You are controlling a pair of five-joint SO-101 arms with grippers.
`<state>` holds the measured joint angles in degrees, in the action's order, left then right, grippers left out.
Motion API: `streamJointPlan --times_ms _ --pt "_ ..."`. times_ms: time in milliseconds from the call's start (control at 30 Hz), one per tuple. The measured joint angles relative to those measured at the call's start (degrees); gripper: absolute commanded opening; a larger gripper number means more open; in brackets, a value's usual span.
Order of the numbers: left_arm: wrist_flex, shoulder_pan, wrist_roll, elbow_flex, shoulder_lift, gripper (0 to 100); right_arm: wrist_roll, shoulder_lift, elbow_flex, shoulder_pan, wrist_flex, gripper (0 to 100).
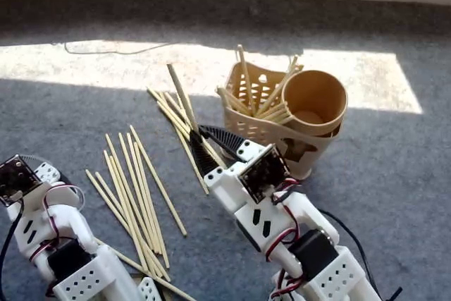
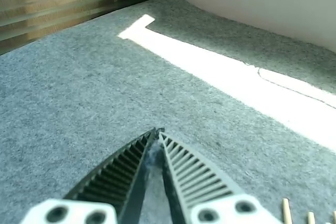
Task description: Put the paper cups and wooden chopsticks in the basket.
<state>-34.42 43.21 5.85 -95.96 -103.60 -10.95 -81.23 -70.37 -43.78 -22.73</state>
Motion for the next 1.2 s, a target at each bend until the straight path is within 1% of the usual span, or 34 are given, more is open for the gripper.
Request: streamJointPlan --times_ms 133,467,567,800,1067,1200 --pt "0.0 -0.3 0.0 0.0 0.0 2 0.0 -2.5 0.0 0.4 0.1 0.5" --pt "0.0 -0.4 0.0 0.0 0.0 2 0.1 -10.5 0.0 5.3 0.1 0.5" --pt "0.0 -0.4 0.0 0.0 0.0 2 2.5 -11.1 0.1 7.4 0.7 0.5" --pt "0.0 -0.4 0.0 0.0 0.0 2 8.9 -11.2 0.6 13.5 13.5 0.5" --pt "0.0 -0.4 0.0 0.0 0.0 2 9.4 -11.2 0.7 15.9 25.1 0.5" --pt "0.0 -0.4 0.0 0.0 0.0 2 9.8 -5.8 1.3 19.2 29.0 0.5"
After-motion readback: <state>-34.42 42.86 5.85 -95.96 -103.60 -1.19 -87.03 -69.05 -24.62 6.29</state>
